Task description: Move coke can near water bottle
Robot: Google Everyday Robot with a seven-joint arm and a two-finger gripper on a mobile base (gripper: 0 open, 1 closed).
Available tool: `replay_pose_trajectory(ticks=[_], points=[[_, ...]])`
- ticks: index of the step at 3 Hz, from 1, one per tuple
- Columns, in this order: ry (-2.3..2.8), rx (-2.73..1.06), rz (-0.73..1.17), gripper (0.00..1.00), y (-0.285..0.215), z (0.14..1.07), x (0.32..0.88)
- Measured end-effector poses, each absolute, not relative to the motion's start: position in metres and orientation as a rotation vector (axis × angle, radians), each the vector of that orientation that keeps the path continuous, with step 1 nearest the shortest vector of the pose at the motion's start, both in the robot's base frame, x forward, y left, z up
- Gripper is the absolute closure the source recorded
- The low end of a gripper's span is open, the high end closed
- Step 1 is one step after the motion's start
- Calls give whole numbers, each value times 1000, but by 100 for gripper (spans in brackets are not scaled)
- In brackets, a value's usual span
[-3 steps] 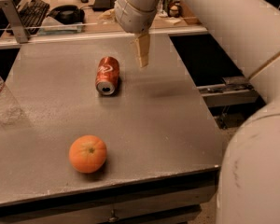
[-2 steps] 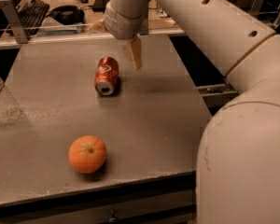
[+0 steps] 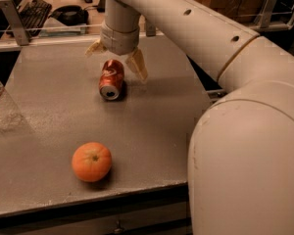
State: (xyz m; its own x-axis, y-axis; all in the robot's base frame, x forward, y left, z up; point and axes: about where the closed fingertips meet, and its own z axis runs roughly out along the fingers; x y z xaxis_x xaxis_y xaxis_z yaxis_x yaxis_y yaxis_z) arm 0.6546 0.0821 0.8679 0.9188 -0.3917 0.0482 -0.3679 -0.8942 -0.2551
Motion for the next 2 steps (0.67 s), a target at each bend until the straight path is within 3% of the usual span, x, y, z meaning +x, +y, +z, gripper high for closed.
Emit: replay_pose_trajectory(ticks=[2], points=[[414,-2976,-129,41,85,846,646]])
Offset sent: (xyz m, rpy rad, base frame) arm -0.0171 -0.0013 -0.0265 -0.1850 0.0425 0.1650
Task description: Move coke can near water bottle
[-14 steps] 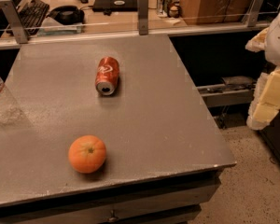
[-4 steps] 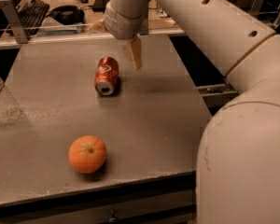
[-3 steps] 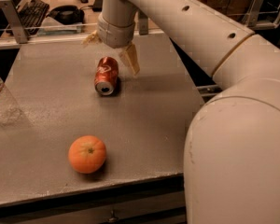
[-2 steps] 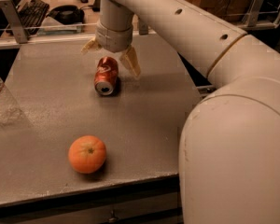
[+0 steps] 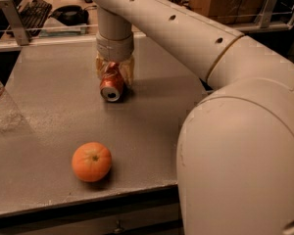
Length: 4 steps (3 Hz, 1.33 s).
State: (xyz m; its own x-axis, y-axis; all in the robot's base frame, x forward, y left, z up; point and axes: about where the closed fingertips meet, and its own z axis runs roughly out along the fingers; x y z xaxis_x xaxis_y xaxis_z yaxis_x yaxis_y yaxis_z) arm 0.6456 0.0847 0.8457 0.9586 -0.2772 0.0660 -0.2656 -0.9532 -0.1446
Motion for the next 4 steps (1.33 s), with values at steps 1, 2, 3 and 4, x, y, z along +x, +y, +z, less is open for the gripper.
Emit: replay_pose_trajectory(ticks=[1,2,3,4], points=[[407,-2994,-154,64,84,850,646],[504,-2930,-189,88,75,880,650],[514,-2910,-203,100,78,883,654],[514,-2909,-204,100,78,883,654]])
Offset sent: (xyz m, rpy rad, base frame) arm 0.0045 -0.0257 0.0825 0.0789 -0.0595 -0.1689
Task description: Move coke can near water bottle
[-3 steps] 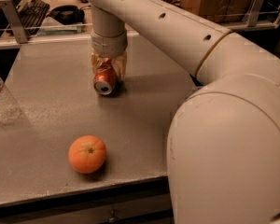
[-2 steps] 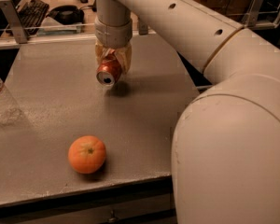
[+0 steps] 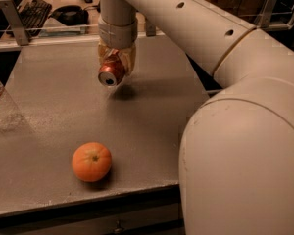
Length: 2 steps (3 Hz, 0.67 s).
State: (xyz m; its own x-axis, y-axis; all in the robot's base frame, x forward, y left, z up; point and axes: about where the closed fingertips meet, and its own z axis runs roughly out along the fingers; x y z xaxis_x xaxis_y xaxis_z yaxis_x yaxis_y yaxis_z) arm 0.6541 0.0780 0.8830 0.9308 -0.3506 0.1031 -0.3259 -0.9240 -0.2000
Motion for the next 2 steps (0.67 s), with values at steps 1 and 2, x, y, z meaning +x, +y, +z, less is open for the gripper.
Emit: replay_pose_trajectory(ticks=[1,2], points=[[396,-2887,-230,100,129,881,659],[319,-2859,-257,100,169,880,663]])
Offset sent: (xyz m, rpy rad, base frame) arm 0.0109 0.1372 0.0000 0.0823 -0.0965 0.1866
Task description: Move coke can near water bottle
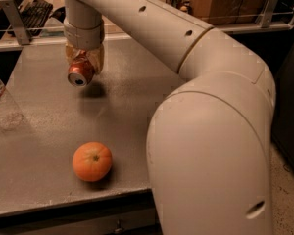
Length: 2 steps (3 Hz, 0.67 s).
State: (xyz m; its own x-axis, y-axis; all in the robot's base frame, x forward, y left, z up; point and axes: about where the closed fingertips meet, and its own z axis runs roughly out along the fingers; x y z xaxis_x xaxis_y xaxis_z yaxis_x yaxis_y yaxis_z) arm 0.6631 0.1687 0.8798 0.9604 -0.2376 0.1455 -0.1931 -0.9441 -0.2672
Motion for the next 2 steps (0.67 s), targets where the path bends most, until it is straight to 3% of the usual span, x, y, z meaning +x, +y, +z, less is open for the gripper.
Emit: replay_pose_trajectory(ticks=[2], points=[[241,-2835,-233,100,217,857,663]])
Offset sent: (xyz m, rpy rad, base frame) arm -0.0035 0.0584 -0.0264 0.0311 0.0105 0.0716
